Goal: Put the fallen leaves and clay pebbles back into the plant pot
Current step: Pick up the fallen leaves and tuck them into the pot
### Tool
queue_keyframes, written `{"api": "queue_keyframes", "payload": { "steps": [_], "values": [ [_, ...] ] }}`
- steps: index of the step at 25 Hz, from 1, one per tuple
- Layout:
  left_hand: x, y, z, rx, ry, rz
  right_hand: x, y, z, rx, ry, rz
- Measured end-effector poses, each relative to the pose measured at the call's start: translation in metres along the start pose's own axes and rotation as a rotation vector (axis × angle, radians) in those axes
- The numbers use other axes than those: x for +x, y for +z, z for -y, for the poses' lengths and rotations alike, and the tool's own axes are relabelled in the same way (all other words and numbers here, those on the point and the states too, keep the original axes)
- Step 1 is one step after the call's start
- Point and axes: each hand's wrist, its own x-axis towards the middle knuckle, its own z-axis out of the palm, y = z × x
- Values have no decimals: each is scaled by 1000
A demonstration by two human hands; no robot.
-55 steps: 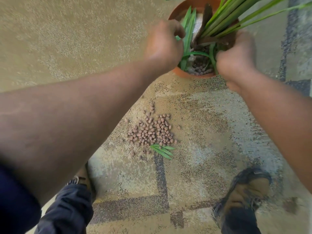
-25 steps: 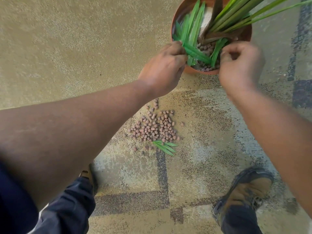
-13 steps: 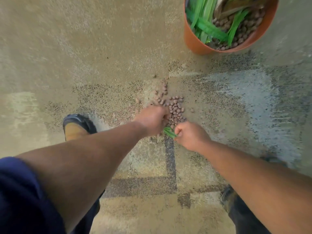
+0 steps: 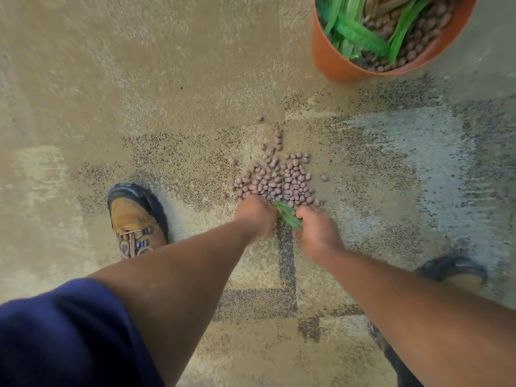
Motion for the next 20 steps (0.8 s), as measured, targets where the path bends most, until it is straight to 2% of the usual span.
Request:
{"api": "queue_keyframes", "payload": {
  "steps": [3,8,14,20],
  "values": [
    [5,2,-7,-71,-52,-53,1,4,-1,70,35,16],
    [7,0,-11,-15,-81,-88,4,1,0,297,133,25],
    [-5,-8,-16,5,57,-232,3,11,7,210,146,38],
    [-2,-2,-12,-52,46,-137,5,13,10,431,235,19]
  ]
}}
